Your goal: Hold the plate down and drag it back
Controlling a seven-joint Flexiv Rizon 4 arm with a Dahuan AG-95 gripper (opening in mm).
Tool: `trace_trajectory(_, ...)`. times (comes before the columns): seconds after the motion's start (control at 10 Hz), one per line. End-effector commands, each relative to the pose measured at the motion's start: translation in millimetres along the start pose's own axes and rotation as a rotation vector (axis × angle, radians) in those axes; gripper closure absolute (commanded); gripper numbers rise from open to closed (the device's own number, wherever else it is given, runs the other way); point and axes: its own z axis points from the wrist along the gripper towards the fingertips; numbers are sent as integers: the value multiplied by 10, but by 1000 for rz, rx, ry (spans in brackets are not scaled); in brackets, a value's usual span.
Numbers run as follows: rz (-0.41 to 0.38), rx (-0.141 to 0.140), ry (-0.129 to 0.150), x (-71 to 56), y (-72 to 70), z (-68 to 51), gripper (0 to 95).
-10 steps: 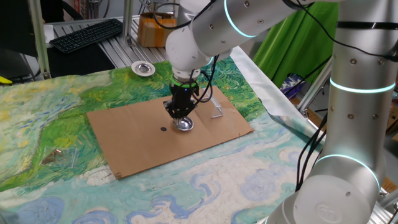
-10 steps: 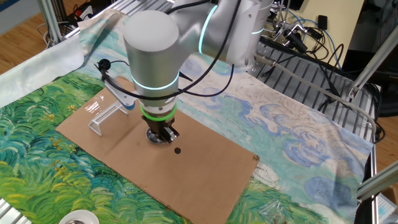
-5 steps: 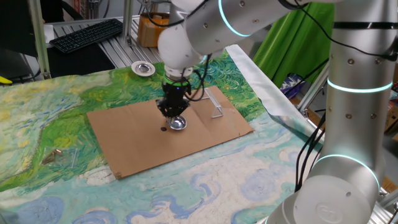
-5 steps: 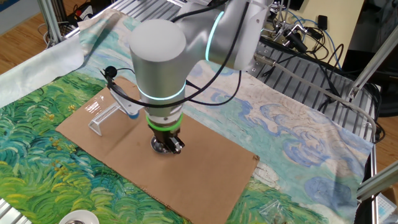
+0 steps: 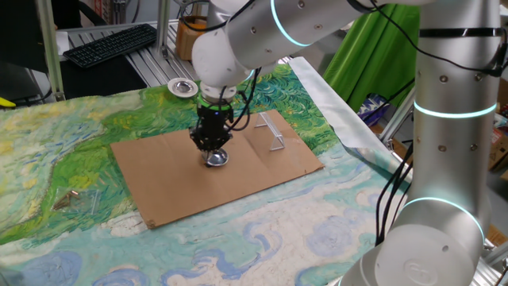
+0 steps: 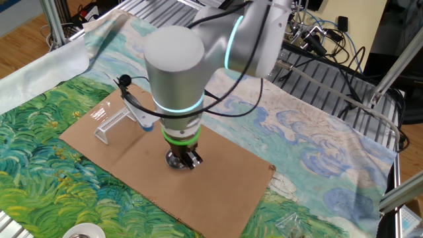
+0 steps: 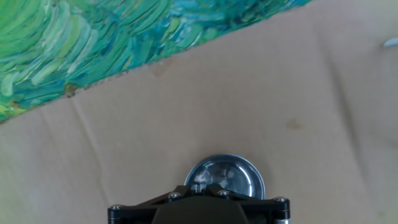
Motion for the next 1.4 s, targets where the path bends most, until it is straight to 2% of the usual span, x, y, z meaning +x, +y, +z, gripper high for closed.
trace_trajectory(0.1,6,0,0,27,28,-7,950)
trace_trajectory(0.6,32,-6,3,99,113,-4,950)
trace_trajectory(0.9,4,-4,4,92,107,-9,950)
trace_trajectory(1.1,-30,-9,20,74,63,-96,950)
trace_trajectory(1.3,-71,2,33,23,-56,-256,950)
trace_trajectory(1.4,-88,13,30,13,-101,-318,950)
